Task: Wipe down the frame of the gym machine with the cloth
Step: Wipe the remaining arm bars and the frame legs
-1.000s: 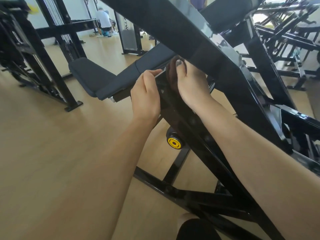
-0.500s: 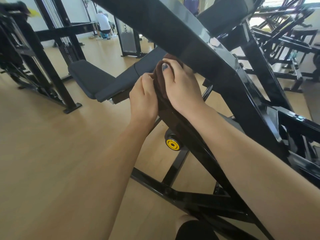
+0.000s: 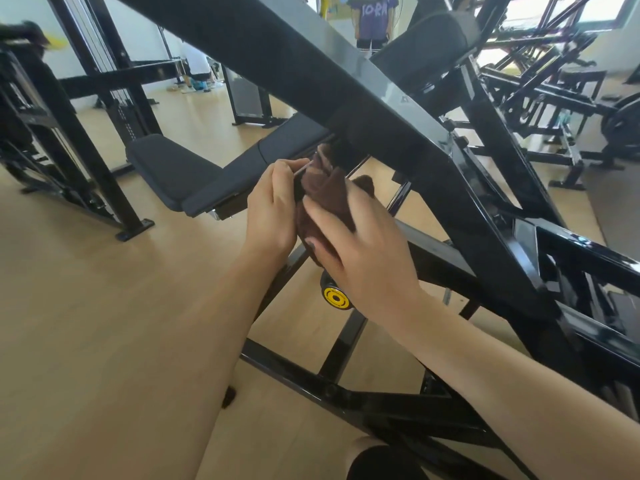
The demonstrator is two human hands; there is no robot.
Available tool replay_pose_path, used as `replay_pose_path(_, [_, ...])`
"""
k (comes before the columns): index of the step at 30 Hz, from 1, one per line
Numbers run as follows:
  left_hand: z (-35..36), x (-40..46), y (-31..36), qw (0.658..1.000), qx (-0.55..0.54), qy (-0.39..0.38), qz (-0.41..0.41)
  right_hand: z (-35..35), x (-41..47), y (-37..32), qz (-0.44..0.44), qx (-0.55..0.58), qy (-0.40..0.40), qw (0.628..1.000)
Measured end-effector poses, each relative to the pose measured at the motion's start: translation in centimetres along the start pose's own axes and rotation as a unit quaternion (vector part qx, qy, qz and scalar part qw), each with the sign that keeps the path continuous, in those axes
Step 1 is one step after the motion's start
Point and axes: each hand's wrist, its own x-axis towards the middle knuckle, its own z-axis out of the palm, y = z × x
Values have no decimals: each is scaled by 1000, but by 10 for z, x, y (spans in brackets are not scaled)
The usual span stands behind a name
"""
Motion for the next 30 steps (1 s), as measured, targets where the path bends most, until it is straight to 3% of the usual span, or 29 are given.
replay_pose_path(4, [2, -2, 8, 999, 6, 18, -27, -11, -43, 14, -81, -72, -21, 994])
replay_pose_path(9, [5, -6, 7, 999, 18, 33, -30, -26, -73, 25, 8, -18, -44, 999])
replay_pose_path(16, [6, -5, 9, 997, -38, 30, -56, -8, -2, 8, 39, -6, -45, 998])
replay_pose_path(22, [9, -10, 11, 996, -34, 49, -60, -23, -79, 17, -22, -85, -53, 995])
replay_pose_path(26, [11, -13, 13, 997, -25, 47, -64, -34, -94, 24, 56, -6, -69, 996])
replay_pose_path(30, [9, -9, 13, 995, -42, 47, -73, -19, -36, 7, 81, 69, -36, 994])
